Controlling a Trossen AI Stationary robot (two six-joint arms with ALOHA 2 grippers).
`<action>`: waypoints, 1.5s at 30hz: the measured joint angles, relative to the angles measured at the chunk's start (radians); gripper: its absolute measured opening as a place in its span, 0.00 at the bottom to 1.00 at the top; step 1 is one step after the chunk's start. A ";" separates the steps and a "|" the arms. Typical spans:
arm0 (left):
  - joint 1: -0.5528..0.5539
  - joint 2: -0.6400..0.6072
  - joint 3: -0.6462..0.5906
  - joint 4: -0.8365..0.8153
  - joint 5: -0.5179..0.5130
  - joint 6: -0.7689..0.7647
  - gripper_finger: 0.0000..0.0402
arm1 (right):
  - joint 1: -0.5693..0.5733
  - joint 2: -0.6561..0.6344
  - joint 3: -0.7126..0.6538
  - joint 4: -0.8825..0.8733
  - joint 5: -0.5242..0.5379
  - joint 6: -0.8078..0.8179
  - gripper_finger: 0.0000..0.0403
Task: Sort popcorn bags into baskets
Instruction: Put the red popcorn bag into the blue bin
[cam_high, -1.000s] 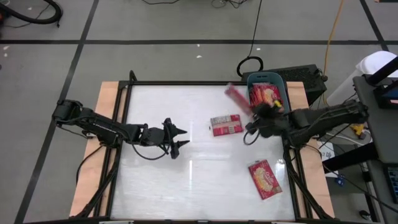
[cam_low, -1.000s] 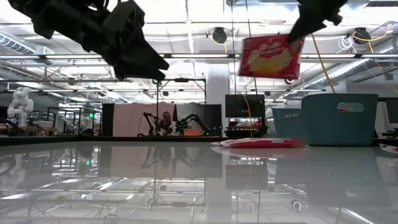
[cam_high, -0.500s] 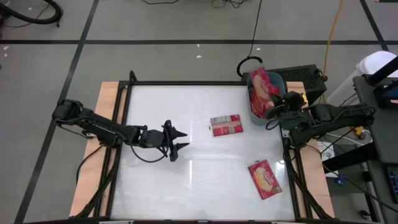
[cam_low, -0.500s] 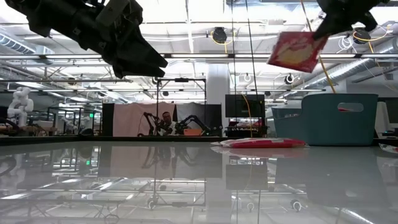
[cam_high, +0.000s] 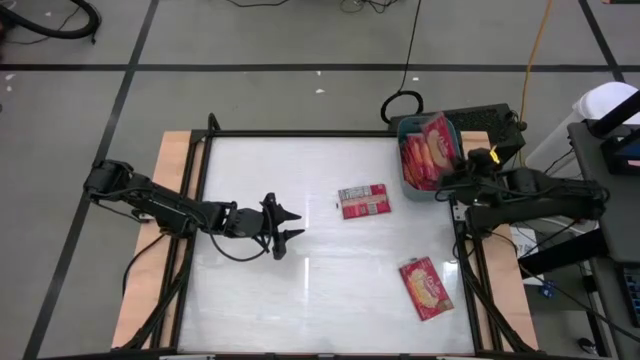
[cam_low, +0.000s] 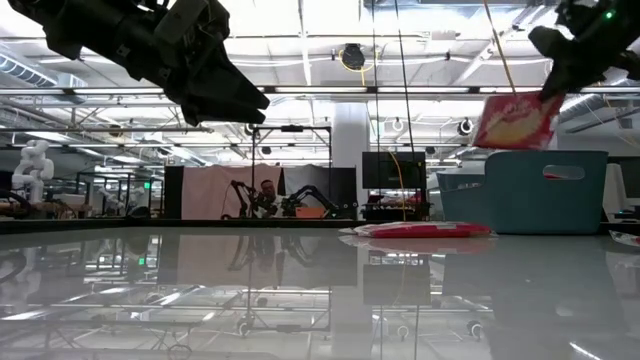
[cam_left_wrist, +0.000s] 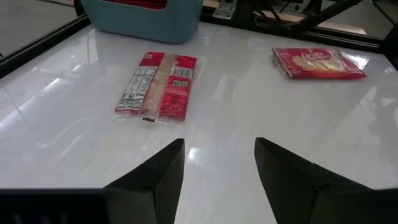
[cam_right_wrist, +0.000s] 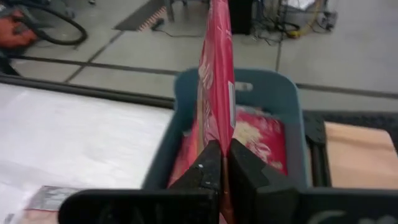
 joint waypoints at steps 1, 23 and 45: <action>0.000 0.000 0.000 0.000 0.000 -0.002 0.50 | -0.011 -0.002 -0.009 -0.007 -0.009 0.006 0.00; -0.012 0.000 0.000 0.000 0.000 -0.018 0.49 | -0.126 0.000 -0.130 0.036 -0.087 0.039 0.11; -0.013 0.000 -0.001 -0.002 0.017 -0.007 0.49 | -0.176 0.103 -0.170 0.644 -0.352 -0.373 0.38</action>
